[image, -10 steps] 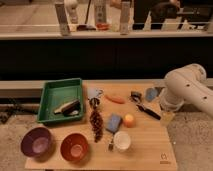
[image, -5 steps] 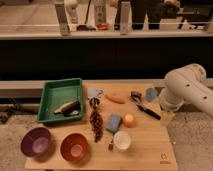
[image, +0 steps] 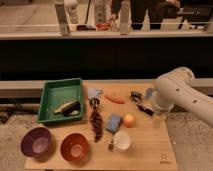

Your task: Place fork in tray

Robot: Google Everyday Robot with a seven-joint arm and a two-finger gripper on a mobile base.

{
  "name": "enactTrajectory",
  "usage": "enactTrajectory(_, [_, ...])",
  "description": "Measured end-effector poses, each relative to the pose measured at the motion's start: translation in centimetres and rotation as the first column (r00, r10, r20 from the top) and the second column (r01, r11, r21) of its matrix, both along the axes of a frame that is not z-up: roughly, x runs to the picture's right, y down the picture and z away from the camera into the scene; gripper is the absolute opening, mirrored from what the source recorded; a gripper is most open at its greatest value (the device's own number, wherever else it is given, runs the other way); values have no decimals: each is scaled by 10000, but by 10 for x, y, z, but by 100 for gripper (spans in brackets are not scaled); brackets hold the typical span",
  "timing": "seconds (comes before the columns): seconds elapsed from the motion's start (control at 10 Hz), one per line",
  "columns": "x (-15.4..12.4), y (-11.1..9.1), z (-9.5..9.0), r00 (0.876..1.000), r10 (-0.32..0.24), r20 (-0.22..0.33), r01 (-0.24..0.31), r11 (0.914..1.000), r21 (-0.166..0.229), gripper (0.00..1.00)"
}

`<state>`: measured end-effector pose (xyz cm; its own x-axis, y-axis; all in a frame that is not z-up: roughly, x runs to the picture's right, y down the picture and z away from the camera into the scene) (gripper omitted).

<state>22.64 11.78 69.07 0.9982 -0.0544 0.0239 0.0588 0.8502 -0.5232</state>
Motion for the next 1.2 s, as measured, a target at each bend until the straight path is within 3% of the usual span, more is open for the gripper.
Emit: enactTrajectory(1.2, [-6, 2, 0, 9999, -96, 71, 96, 10000, 11, 80])
